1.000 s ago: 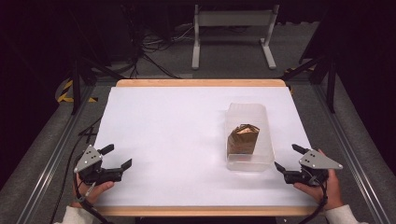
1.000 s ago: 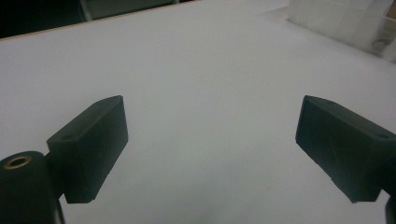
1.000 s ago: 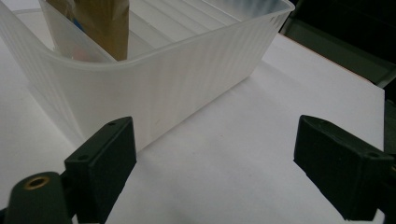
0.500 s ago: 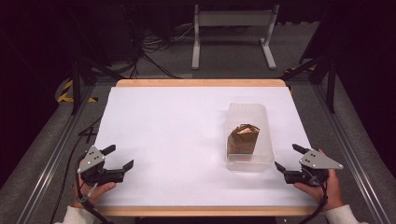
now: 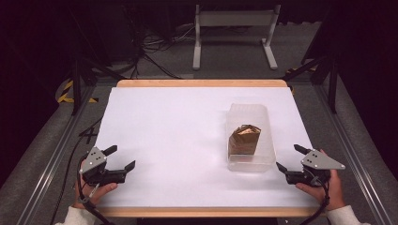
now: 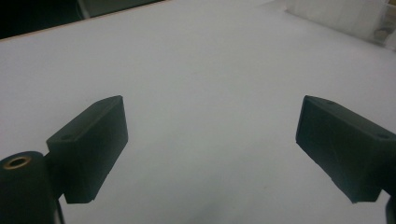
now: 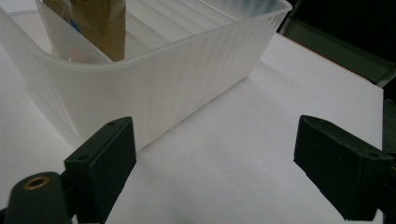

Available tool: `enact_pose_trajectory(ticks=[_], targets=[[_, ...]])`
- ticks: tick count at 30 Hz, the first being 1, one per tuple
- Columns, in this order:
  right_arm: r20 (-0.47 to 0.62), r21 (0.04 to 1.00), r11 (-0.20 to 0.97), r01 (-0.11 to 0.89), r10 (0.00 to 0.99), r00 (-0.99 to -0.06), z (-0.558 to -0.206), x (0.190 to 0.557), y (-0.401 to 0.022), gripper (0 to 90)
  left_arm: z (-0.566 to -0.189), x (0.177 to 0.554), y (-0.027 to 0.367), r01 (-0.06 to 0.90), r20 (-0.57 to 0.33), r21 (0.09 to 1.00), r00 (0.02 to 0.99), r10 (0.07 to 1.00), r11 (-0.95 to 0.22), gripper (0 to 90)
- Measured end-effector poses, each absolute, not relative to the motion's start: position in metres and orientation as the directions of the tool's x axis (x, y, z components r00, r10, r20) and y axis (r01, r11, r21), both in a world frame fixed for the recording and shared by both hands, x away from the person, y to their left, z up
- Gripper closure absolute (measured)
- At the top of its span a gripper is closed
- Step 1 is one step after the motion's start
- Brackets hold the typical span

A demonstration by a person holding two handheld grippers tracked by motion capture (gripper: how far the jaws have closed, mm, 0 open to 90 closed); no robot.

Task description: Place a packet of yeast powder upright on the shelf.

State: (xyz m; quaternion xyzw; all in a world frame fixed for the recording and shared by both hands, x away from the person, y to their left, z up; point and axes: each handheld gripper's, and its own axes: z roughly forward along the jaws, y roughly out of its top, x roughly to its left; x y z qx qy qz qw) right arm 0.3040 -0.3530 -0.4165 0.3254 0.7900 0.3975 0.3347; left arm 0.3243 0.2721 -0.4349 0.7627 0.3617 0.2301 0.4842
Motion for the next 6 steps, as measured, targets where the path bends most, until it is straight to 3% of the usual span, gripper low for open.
enact_pose_trajectory(ticks=[6], targets=[[-0.267,0.848,0.468,0.249,0.783,-0.561,-0.4165,0.3039,-0.3542,13.5,-0.4343,0.3256,0.2691,0.324,0.021,0.901,0.633,0.774,-0.289,9.6]])
